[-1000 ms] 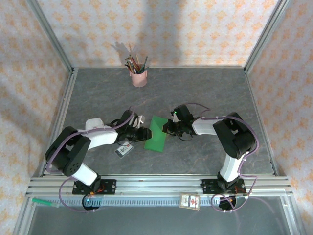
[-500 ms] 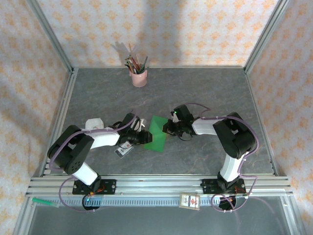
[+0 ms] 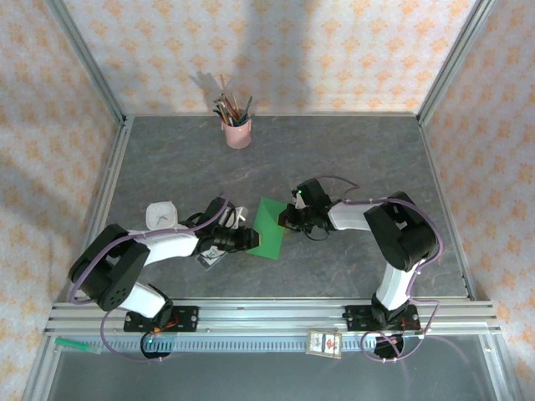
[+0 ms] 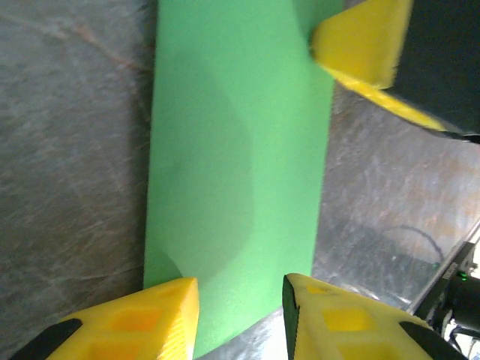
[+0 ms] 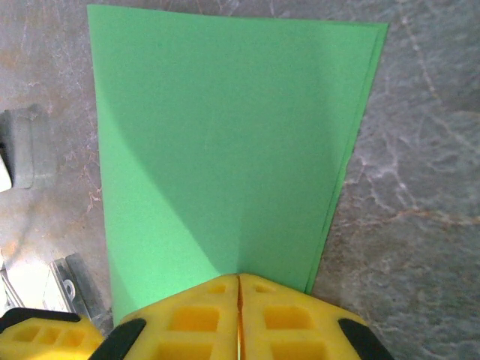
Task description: Fold a paper plane with a square sheet of paper (pick it up from the middle)
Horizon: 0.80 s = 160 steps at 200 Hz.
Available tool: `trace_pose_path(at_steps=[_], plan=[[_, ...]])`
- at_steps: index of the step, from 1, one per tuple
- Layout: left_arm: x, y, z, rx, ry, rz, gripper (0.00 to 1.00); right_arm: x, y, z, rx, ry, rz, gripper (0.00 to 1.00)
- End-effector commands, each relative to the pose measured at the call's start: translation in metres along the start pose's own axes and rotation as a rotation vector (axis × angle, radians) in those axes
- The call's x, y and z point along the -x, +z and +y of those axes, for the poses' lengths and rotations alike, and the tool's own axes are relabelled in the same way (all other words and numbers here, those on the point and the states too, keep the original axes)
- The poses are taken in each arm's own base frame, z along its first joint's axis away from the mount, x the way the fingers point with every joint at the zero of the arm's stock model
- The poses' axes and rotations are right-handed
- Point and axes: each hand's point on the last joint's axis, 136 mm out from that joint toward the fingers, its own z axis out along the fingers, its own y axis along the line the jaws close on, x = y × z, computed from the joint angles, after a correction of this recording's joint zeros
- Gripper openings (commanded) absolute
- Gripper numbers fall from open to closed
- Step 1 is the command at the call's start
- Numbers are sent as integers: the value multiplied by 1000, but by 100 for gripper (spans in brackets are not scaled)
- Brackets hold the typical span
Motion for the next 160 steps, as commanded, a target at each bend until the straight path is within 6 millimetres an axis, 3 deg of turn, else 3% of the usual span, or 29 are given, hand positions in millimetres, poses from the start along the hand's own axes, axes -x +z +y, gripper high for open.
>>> trace_pose_path(at_steps=[1,33,75,94,120,160], plan=[[-9,0,25,80,-18,23,37,-34,0,-108,-393,78,41,9],[-6,-13,31,107,-1,12,37,-33,0,-108,-394,76,39,9],[25,-35,-15,-34,37,-127,37,-31,0,-103,-375,69,38,9],[37,-32,-21,-31,31,-155,35,-30,0,-102,-374,66,39,9],[62,-25,-13,64,44,-199,33,-30,1,-100,-369,62,42,9],[88,-8,-34,9,76,-216,32,-25,1,-95,-361,43,41,9]])
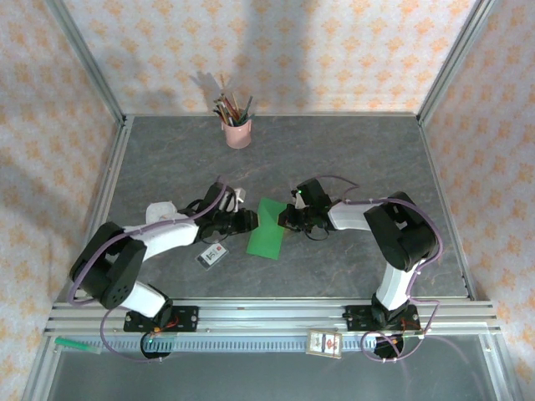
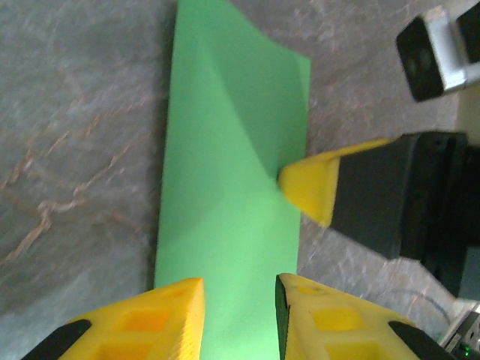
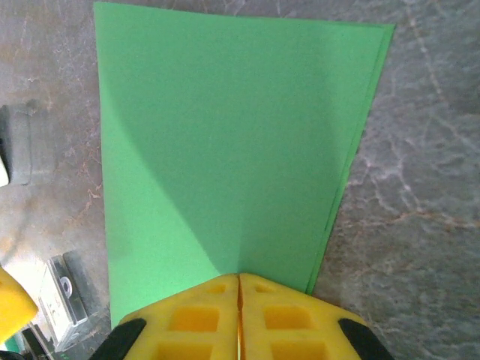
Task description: Fold a paper plane with a square sheet of paper (pick it up from the middle)
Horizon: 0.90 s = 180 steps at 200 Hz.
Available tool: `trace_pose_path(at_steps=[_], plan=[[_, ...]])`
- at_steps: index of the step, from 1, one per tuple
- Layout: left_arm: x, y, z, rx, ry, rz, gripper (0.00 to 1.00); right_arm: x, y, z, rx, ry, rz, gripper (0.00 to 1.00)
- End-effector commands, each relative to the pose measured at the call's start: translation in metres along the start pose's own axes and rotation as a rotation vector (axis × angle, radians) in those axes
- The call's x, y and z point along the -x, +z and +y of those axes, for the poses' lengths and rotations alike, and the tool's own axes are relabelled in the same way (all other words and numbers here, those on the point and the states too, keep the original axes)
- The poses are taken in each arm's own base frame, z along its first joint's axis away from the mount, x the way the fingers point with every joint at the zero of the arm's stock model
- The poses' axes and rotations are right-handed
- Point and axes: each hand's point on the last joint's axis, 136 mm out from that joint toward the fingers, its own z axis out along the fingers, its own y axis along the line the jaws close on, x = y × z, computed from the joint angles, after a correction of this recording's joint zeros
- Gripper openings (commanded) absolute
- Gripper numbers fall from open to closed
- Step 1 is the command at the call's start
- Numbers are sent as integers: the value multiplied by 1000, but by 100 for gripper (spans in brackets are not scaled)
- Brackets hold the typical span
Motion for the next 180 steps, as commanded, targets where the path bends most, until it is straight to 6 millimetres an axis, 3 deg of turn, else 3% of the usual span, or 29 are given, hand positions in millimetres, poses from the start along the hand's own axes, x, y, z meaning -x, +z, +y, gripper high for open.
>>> trace_pose_path(at_steps=[1,38,101,105,143,180], plan=[[24,11,-15,-29,40,-53,32,-27,1,-95,-360,64,44,9],[49,38,-22,-17,56,-57,30,-27,2,-96,-362,62,45,9],[78,72,1,24,30,-43,31,-26,2,-97,-368,59,44,9],[74,79,11,37,17,-24,31,-27,2,-97,-370,59,47,9],[80,79,16,18,3,-31,31,-28,1,-100,-379,58,49,9],[87,71,-6,-70,-1,-48,32,-28,1,-99,-377,59,46,8]])
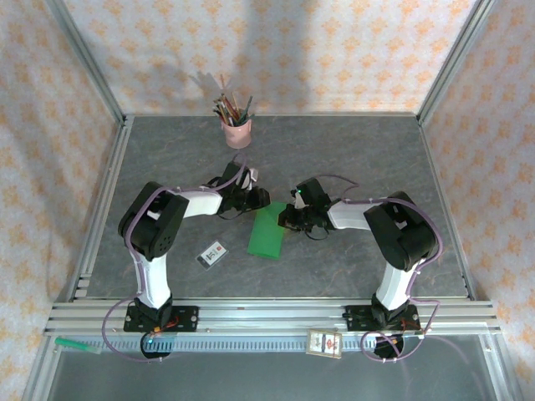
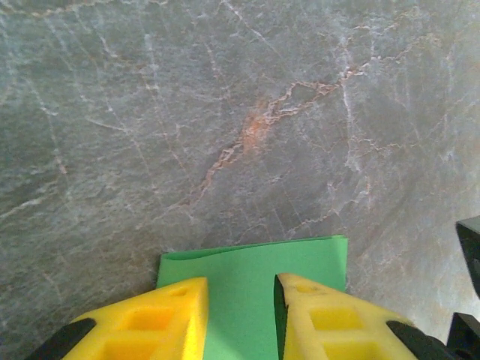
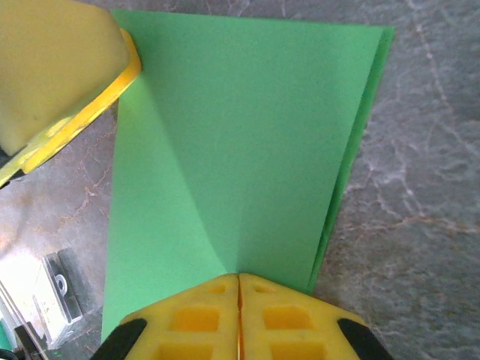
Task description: Fold a paper plane with a square sheet of paper (pick it up from the middle)
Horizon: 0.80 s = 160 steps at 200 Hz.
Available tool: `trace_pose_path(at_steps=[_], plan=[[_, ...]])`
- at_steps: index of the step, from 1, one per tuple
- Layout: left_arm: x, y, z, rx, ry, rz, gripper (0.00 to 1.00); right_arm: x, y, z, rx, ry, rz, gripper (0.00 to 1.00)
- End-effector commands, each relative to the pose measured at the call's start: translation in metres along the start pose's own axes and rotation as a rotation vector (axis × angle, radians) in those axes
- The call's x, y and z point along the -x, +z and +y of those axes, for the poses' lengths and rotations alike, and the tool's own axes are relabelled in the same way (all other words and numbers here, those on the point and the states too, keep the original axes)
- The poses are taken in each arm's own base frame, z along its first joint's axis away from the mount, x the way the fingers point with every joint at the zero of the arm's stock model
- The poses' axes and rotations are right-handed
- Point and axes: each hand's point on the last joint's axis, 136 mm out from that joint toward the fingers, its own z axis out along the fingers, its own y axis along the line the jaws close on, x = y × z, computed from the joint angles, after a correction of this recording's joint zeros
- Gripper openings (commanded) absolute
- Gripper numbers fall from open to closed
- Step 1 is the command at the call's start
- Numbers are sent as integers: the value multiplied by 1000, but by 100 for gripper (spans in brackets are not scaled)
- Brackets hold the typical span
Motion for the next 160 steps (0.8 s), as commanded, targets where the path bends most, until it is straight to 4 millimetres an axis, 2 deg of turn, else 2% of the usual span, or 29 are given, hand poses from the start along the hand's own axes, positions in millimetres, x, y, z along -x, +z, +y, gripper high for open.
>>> trace_pose_path(at_steps=[1,31,66,95,134,154,160], plan=[[13,-4,-16,-71,16,-31,32,-30,2,-98,-368,76,44,8],[15,-4,-20,-81,22,-35,33,-31,3,-99,-368,77,48,9],[13,11,3,-5,-1,-19,33,-31,2,-99,-370,79,46,8],[14,14,18,41,-10,-21,33,-31,2,-100,-374,76,47,8],[26,-2,30,72,-26,-65,33,-32,2,-101,-377,77,50,8],[27,-12,27,76,-19,-75,33,-31,2,-100,-374,76,47,8],[32,-23,15,48,-11,-97,33,-31,2,-99,-371,74,48,8]])
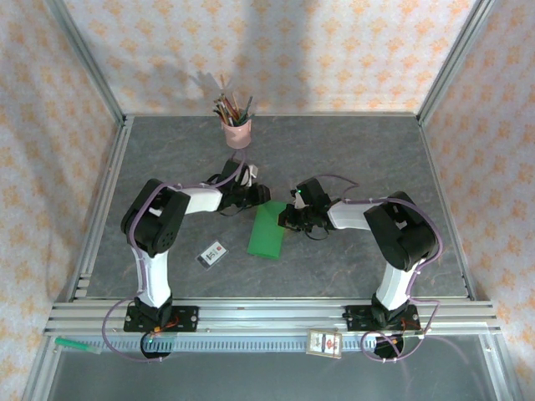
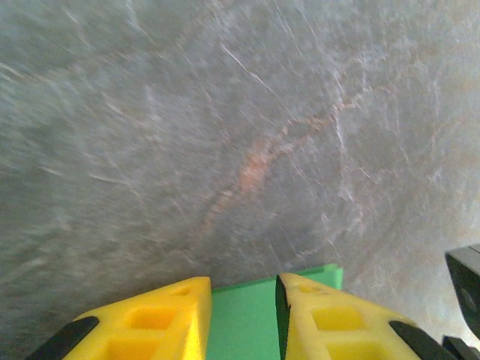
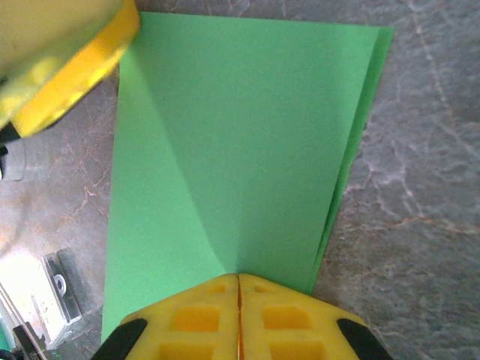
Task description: Fold a paper plane with a square sheet of paper (pick it up from the middle)
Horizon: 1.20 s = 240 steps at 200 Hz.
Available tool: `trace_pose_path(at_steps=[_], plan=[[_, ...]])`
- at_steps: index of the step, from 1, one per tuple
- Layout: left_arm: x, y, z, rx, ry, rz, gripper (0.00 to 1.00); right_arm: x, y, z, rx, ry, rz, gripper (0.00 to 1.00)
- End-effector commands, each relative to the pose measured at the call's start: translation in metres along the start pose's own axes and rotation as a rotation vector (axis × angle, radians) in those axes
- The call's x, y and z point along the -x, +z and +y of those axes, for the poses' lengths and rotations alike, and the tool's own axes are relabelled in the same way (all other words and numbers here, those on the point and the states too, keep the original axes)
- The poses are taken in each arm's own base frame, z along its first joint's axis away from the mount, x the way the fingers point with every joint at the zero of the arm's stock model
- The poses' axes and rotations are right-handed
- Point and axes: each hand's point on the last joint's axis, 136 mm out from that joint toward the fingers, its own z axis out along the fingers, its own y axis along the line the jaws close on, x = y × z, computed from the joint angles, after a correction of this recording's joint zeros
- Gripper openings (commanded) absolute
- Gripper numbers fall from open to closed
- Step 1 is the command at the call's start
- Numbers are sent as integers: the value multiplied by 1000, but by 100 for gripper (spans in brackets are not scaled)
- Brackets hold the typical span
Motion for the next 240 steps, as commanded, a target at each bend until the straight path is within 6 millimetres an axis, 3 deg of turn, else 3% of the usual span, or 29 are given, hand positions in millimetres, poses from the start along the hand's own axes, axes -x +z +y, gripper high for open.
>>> trace_pose_path(at_steps=[1,20,38,82,111,149,240], plan=[[15,-26,7,48,6,-68,33,-31,2,-98,-369,77,49,8],[8,-46,-13,-32,-2,-84,34,-30,3,-98,-368,75,51,8],[-12,-58,-24,-67,3,-66,34,-29,3,-96,-364,68,50,8],[-63,-50,-30,-66,34,46,29,-22,4,-87,-336,44,48,8],[-66,-39,-17,-25,7,47,25,-16,5,-79,-319,20,42,8],[-67,-45,-20,-48,-19,21,24,-6,5,-66,-297,-30,42,8],[-81,-32,4,24,-27,48,23,0,2,-48,-243,-72,43,10]])
